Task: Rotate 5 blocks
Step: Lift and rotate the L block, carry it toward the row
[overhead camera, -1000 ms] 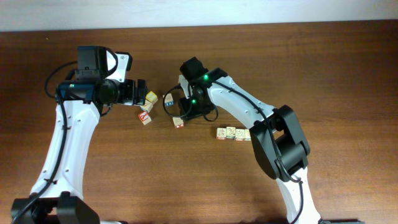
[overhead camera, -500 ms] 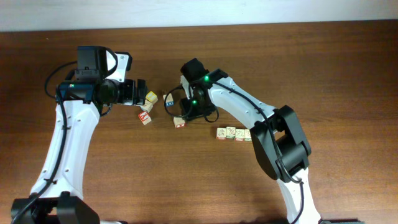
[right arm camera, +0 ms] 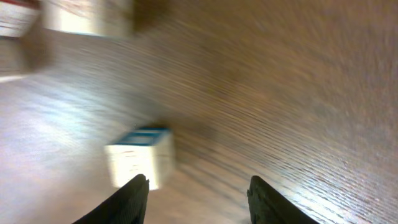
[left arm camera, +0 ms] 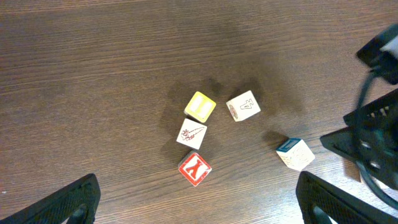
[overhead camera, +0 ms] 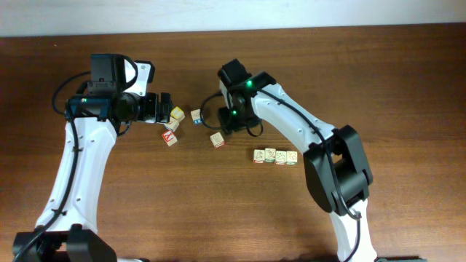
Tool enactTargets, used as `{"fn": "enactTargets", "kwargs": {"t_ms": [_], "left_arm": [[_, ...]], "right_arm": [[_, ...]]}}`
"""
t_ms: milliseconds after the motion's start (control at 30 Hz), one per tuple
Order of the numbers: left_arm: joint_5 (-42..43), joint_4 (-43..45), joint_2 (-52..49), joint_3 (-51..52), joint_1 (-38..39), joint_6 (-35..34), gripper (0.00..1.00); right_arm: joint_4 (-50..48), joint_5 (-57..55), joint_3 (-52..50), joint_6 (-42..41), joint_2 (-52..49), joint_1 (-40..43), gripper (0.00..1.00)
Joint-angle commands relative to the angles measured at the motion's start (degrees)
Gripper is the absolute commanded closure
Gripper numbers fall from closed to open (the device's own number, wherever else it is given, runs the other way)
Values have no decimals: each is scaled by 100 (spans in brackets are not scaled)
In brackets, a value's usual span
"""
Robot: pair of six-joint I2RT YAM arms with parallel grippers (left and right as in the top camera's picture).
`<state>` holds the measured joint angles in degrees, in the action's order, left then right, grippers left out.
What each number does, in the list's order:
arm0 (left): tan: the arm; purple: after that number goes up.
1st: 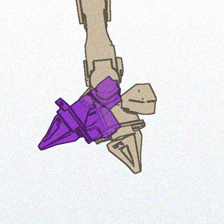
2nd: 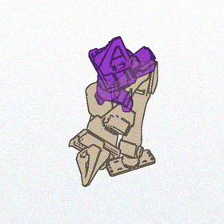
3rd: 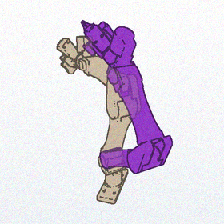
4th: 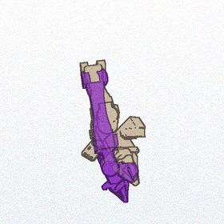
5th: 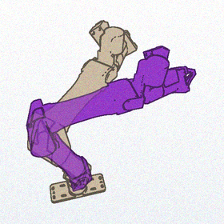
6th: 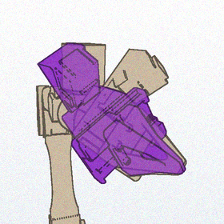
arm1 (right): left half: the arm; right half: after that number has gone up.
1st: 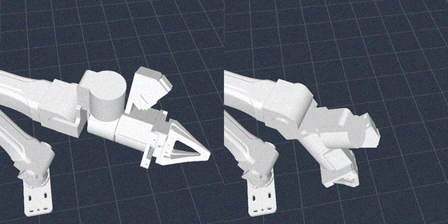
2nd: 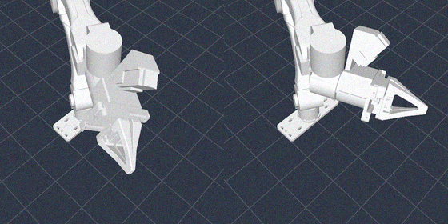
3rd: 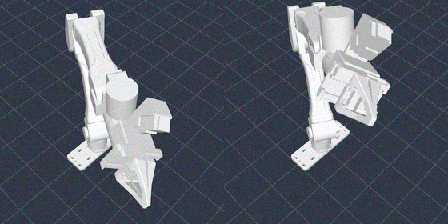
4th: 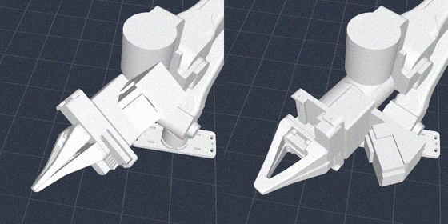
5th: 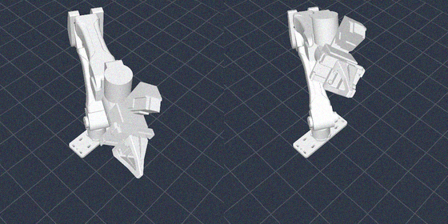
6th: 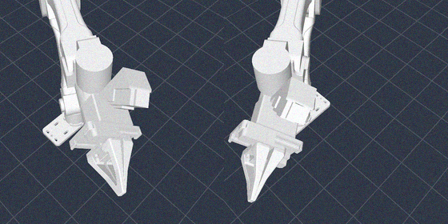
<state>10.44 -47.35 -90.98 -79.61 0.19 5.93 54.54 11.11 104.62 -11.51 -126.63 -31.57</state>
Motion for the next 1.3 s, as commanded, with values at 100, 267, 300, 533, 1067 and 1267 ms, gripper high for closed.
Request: {"fn": "enactTargets", "kwargs": {"t_ms": [100,267,300,533,1067,1267], "left_arm": [[-24,11,-20,-116,-24,-74,1],[-24,11,-20,-116,-26,-74,1],[-24,11,-20,-116,-26,-74,1],[-24,11,-20,-116,-26,-74,1],[-24,11,-20,-116,-24,-74,1],[-24,11,-20,-116,-26,-74,1]], "right_arm": [[-208,-354,151,26,-120,-546,47],[-212,-809,146,-107,-483,-715,47],[-210,-817,146,-120,-531,-715,47],[-210,-916,146,-374,-575,-704,65],[796,-1930,-448,-2990,345,-691,83],[575,-1888,-868,-3027,345,-688,82]]}}
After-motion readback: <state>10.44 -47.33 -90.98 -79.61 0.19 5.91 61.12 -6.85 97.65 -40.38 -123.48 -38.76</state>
